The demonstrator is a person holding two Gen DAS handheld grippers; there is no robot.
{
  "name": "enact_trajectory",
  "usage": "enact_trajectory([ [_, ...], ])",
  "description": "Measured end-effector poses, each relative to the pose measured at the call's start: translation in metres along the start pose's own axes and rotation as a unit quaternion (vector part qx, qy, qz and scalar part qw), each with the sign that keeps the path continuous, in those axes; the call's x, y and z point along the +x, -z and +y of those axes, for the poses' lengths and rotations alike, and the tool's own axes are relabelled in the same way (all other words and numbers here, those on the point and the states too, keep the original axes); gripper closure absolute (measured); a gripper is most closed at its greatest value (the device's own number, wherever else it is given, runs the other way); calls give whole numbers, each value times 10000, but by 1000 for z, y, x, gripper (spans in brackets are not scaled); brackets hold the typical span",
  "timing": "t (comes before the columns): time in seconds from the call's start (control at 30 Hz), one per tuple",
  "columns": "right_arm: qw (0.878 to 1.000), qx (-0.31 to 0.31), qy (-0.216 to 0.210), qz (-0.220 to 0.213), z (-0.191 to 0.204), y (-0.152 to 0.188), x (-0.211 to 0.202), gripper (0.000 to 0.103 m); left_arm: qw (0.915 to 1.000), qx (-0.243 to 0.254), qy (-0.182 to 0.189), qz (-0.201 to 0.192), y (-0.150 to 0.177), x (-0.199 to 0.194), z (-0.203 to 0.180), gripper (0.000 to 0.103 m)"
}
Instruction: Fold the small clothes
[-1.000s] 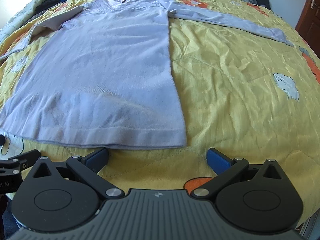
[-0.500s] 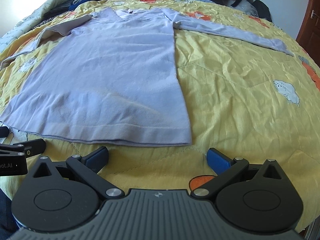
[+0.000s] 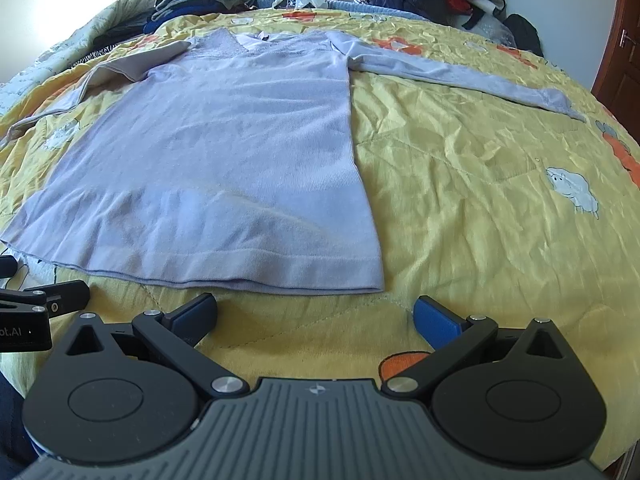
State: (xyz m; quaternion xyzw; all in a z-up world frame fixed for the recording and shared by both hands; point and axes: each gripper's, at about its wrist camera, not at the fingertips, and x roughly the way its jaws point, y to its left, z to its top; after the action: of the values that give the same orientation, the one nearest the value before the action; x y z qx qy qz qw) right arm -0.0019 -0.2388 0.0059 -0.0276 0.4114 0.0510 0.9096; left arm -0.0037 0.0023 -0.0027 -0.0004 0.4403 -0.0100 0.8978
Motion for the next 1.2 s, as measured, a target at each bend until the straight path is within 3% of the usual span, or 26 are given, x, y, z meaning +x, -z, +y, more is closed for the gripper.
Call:
enact_trajectory([
  [0.2,10000,-7,2,-64,1,2,-1,0,9999,-62,-80,21,1,-2,0,0],
  [0.3,9998,-133,-150,-21,-4,-1,-2,2,9992,-50,-392,75,-2,-12,0,0],
  [0.37,9996,40,-233,-134,-21,-8,-9,1,9986,51,-393,-359,-3,-34,3,0],
  [0.47,9932,471,-265,-1034,-67,-28,-29,0,9948,-22,-195,-1001,-15,-63,15,0],
  [0.57,9788,1018,-377,-1738,-130,-61,-38,0,9881,-230,-274,-1498,-43,-71,28,0],
  [0.7,9420,2528,-1121,-1901,-237,-108,-2,4,9736,-1042,-462,-1976,-82,-60,51,0],
  [0.73,9334,2860,-1137,-1847,-262,-118,13,12,9714,-1237,-399,-1990,-91,-56,56,0],
  [0.77,9228,3219,-1149,-1777,-288,-127,28,23,9693,-1429,-307,-1976,-99,-50,62,0],
  [0.83,9010,3846,-1164,-1634,-335,-140,60,35,9668,-1724,-150,-1881,-110,-37,67,0],
  [1.0,8571,4814,-1114,-1460,-408,-151,123,38,9703,-1961,21,-1416,-122,3,62,0],
  [1.07,8489,4985,-988,-1454,-424,-152,141,38,9727,-1959,56,-1246,-125,17,55,0],
  [1.2,8441,5105,-799,-1429,-442,-155,169,38,9778,-1812,43,-1050,-132,36,42,0],
])
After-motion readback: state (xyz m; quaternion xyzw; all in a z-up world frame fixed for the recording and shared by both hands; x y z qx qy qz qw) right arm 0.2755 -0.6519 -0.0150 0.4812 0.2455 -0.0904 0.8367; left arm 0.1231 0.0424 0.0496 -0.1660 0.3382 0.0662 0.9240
